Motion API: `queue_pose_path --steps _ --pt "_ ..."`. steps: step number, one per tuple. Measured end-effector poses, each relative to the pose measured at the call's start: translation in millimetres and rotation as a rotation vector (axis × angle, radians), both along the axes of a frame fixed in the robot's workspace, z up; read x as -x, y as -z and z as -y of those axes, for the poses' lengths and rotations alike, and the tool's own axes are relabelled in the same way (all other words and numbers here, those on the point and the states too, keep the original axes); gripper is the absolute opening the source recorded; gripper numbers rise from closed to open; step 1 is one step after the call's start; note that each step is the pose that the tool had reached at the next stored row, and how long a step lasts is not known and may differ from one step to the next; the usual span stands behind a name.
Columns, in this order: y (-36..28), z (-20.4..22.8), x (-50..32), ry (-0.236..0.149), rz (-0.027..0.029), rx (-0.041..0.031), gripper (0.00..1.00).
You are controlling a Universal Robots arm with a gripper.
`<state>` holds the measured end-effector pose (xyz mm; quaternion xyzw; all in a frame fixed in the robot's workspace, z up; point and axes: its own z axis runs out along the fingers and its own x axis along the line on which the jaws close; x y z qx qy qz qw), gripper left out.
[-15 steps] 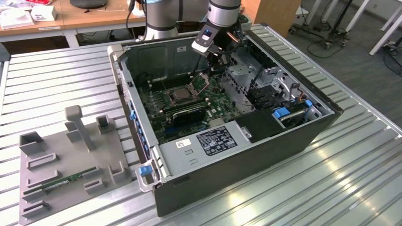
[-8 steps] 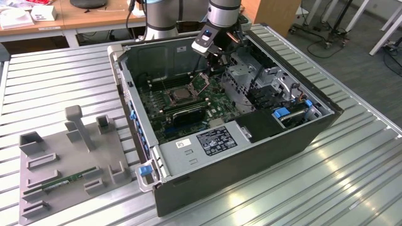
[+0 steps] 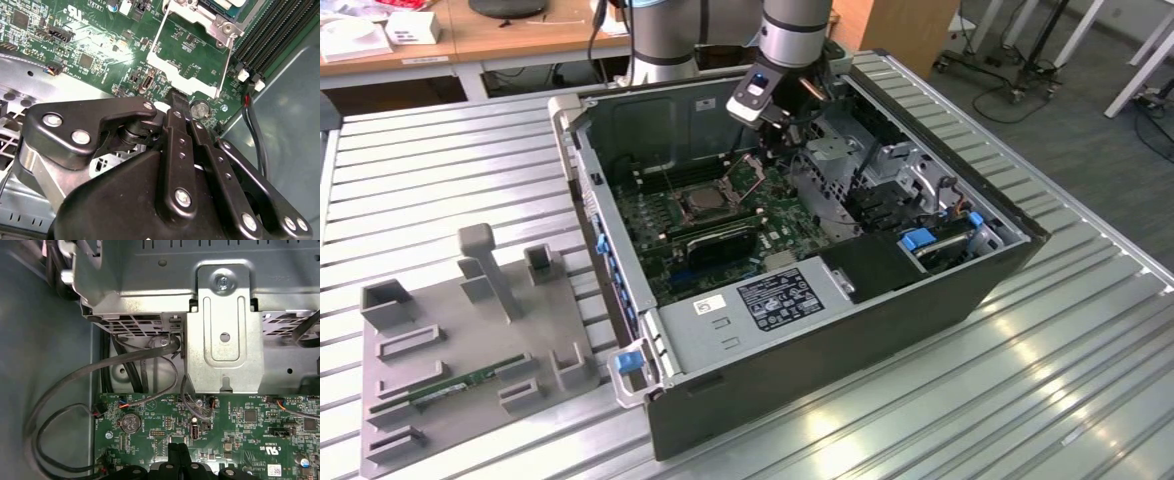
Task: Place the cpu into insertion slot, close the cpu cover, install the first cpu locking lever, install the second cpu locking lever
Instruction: 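Close the cpu cover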
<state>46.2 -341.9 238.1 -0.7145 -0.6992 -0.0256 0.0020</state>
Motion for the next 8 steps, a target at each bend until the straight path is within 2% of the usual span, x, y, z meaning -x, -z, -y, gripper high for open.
queue_pose_path --steps 2,8 --pt "2.7 0.0 0.0 0.0 -0.0001 0.0 0.11" --pt "3.0 0.0 0.1 0.0 -0.0001 0.0001 0.11"
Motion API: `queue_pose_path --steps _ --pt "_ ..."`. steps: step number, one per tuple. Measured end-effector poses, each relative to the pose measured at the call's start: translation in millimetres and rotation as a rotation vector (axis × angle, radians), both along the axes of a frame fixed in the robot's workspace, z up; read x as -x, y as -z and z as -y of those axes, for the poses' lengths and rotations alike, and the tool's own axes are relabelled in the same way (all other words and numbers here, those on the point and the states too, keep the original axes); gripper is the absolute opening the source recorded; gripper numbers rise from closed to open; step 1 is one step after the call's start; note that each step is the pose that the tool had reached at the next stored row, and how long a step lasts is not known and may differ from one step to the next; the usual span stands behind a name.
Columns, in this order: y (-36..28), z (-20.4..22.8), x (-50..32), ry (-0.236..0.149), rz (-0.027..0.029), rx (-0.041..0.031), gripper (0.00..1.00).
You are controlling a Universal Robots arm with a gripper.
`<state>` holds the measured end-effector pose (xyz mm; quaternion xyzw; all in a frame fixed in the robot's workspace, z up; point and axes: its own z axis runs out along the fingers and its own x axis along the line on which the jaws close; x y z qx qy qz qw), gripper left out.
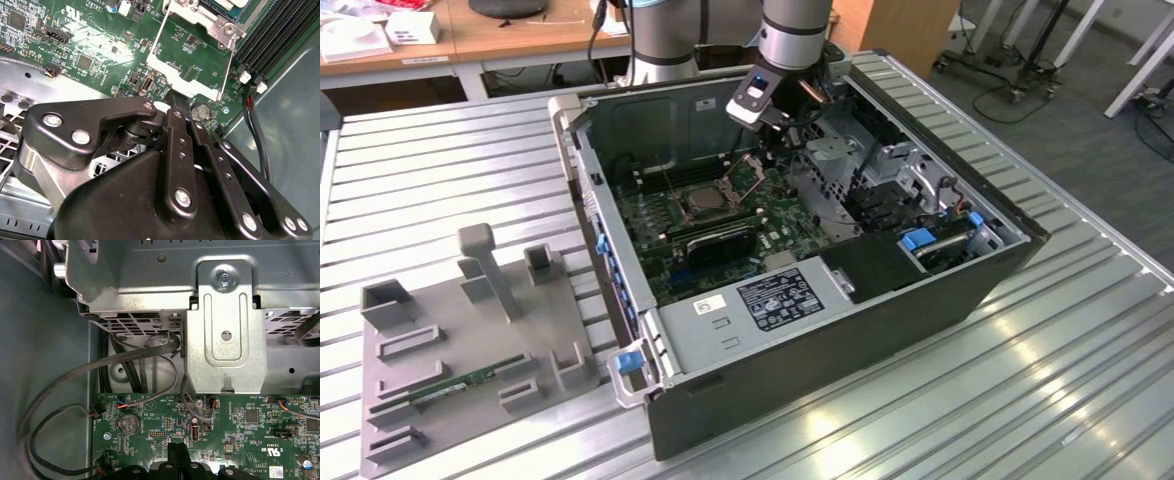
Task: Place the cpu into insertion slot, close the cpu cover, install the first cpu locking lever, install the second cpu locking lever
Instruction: 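Close the cpu cover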
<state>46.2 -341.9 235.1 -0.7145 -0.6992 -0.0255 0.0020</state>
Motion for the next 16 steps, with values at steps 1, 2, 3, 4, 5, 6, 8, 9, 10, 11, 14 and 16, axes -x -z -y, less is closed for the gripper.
queue_pose_path --steps 1,2,3,4,5,6,8,9,10,11,14,16 --pt "0.0 0.0 0.1 0.0 0.0 0.0 0.11" --pt "0.0 0.0 0.2 0.0 0.0 0.0 0.11" --pt "0.0 0.0 0.4 0.0 0.0 -0.0001 0.11" --pt "0.0 0.0 0.7 0.0 0.0 -0.0001 0.11" --pt "0.0 0.0 1.0 0.0 0.0001 -0.0001 0.11" --pt "0.0 0.0 1.4 0.0 0.0 0.0 0.11" --pt "0.0 0.0 2.3 0.0 0.0 0.0 0.11" --pt "0.0 0.0 2.9 0.0 0.0 0.0 0.11" --pt "0.0 0.0 3.5 0.0 0.0 0.0 0.11" --pt "0.0 0.0 3.9 0.0 0.0 0.0 0.11" --pt "0.0 0.0 4.7 0.0 0.0 -0.0001 0.11" --pt "0.0 0.0 5.2 0.0 0.0 0.0 0.11"
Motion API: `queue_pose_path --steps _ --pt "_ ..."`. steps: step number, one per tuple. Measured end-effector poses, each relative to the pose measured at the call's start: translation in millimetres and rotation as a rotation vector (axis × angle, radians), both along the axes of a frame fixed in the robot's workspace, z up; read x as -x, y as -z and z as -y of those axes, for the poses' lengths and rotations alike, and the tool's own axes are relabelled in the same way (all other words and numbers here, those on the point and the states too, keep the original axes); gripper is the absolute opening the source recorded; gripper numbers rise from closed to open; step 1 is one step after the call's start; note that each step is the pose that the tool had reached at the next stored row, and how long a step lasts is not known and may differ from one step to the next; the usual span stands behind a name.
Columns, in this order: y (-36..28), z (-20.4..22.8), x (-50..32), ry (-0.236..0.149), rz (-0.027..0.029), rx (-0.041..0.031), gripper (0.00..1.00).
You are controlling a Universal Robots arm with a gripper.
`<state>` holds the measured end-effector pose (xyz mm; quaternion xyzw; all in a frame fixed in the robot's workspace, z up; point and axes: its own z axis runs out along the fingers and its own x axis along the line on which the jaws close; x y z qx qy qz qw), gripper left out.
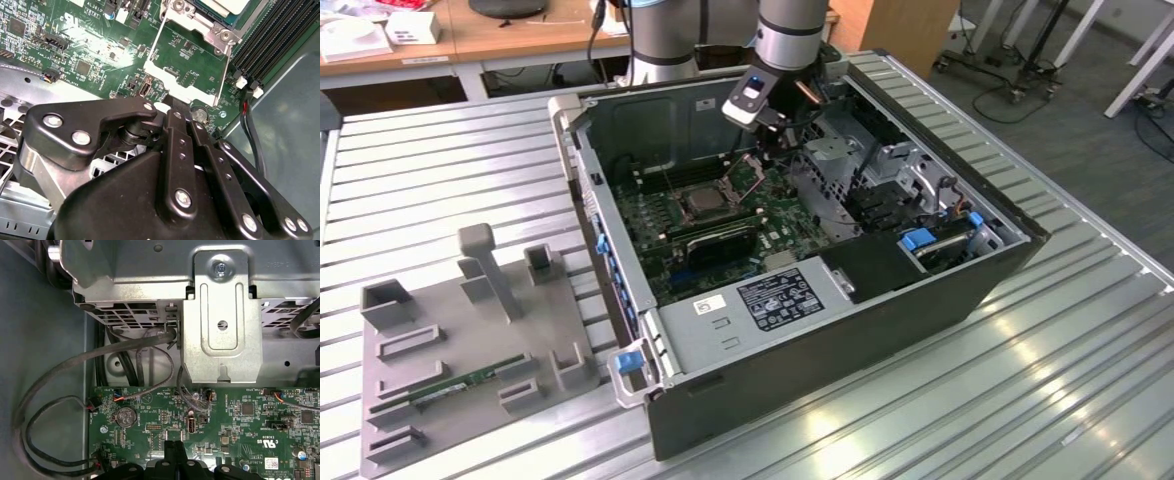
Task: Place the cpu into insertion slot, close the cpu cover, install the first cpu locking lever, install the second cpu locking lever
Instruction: 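Close the cpu cover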
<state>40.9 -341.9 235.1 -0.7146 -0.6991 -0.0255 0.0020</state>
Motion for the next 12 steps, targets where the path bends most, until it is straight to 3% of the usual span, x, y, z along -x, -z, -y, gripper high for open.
queue_pose_path --steps 12 --pt "0.0 0.0 2.8 0.0 0.0 0.0 0.11"
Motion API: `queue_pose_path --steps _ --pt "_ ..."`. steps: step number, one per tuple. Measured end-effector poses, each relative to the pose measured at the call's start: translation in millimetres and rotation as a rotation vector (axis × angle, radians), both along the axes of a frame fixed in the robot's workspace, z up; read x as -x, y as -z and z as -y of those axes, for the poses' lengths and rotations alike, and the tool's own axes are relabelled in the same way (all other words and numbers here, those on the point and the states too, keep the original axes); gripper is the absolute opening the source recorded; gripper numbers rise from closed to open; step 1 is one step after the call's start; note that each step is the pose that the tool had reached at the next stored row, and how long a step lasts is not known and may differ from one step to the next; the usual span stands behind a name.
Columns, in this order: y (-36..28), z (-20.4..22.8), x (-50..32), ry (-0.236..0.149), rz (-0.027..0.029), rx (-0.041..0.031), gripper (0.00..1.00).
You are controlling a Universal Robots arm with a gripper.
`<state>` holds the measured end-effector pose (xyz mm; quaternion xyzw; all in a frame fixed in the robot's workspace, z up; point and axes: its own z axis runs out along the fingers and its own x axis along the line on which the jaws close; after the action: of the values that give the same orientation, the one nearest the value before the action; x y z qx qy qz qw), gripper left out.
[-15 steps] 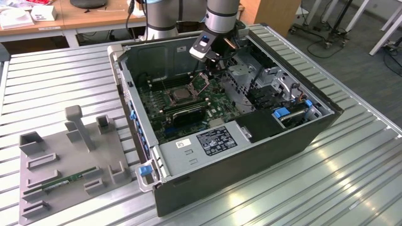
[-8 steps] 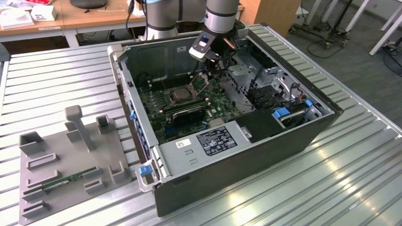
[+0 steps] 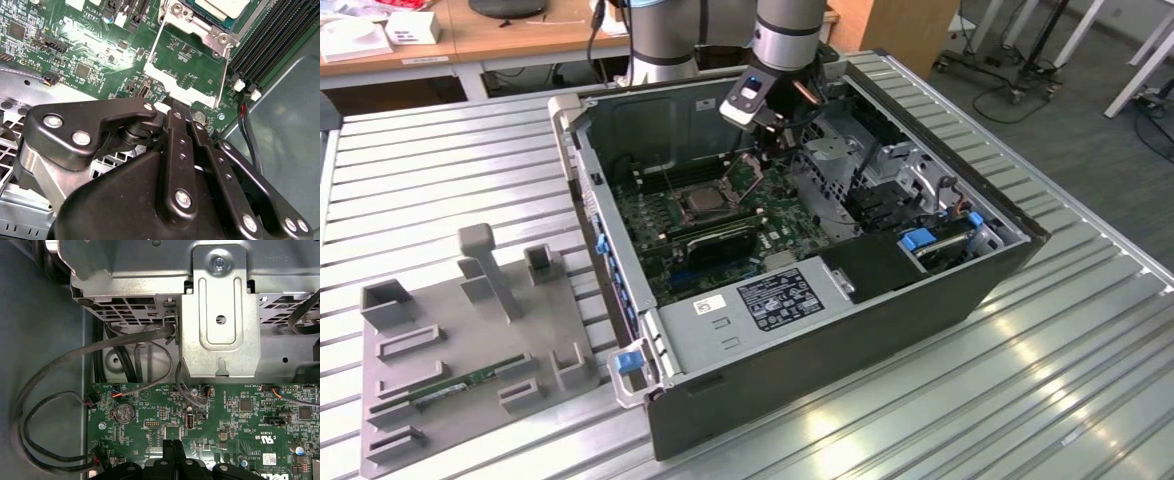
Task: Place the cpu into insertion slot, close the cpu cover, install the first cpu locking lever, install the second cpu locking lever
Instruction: 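Close the cpu cover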
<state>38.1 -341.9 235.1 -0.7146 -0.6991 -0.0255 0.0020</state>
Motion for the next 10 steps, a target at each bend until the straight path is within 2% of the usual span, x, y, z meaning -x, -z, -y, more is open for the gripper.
queue_pose_path --steps 3,10 --pt "0.0 0.0 3.0 0.0 0.0 0.0 0.11" --pt "0.0 0.0 3.2 0.0 0.0 0.0 0.11"
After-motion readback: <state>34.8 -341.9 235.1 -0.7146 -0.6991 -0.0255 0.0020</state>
